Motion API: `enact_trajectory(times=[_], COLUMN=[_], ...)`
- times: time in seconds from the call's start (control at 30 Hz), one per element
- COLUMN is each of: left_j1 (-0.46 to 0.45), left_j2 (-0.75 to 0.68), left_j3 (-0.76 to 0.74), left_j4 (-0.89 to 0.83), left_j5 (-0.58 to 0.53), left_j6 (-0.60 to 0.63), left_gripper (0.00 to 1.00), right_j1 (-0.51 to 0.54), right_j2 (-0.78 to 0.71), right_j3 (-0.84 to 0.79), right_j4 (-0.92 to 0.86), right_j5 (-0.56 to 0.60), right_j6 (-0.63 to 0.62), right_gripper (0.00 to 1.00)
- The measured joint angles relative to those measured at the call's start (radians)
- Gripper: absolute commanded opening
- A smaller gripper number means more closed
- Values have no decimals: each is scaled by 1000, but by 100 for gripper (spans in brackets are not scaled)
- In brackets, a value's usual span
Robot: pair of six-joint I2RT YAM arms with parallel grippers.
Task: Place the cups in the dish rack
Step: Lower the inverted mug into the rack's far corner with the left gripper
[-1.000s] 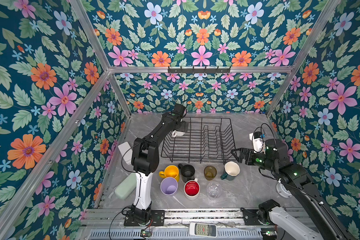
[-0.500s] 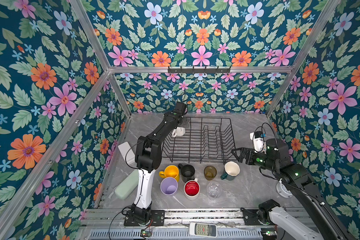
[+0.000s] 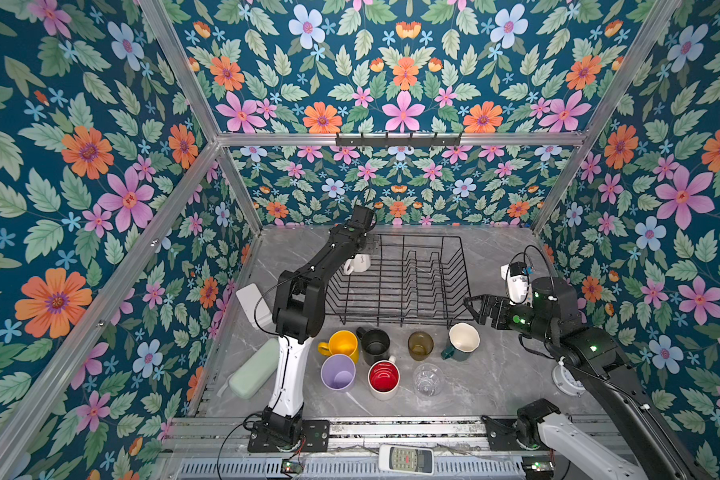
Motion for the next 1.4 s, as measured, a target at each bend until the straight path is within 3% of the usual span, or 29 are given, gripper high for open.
enact_trajectory(times=[0.8,1.17,1.4], left_j1=[-1,0,0], left_j2=[-86,-180,-215], left_j3=[-127,-279,-362], left_j4=[18,82,166], left_j5=[8,25,25], left_j6=[1,-5,-27], left_gripper=[49,49,56], right_j1=[0,0,0], right_j2=[-13,-23,-28], right_j3=[-3,-7,-8], right_j4=[-2,-3,-4], right_j5=[1,1,0], right_j6=[0,0,0], right_gripper=[97,97,97])
